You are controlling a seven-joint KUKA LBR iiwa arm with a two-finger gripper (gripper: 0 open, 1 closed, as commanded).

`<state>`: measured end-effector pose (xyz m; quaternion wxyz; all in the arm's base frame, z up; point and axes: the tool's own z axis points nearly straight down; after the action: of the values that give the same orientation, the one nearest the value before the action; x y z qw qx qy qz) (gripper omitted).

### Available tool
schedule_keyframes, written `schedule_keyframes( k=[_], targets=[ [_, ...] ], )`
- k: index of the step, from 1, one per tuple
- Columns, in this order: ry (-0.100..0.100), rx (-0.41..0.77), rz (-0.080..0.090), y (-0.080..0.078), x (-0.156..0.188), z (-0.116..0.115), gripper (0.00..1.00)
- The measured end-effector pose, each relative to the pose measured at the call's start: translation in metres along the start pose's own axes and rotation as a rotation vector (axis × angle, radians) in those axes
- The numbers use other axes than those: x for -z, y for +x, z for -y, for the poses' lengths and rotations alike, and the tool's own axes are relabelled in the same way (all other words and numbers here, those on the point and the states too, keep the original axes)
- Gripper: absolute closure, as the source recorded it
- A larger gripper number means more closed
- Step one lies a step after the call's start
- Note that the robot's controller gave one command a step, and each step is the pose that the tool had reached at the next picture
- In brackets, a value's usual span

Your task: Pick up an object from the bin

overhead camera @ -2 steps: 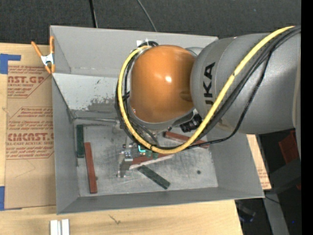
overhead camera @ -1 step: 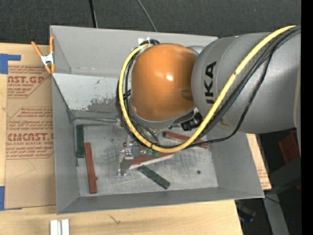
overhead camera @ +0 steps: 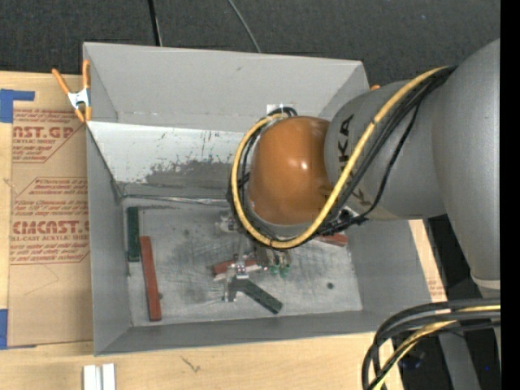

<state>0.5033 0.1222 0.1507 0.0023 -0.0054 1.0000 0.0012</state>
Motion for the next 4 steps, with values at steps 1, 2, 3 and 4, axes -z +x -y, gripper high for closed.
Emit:
schedule_keyframes(
  k=[1,2,3,4],
  targets=[
    [0.002,-0.161,-0.003,-0.006,0.011,0.045,0.00],
    [0.002,-0.050,-0.005,0.006,-0.031,0.053,0.00],
    [0.002,-0.292,-0.006,-0.007,-0.082,0.049,0.00],
    [0.001,-0.233,-0.011,0.015,-0.078,0.078,1.00]
  ],
)
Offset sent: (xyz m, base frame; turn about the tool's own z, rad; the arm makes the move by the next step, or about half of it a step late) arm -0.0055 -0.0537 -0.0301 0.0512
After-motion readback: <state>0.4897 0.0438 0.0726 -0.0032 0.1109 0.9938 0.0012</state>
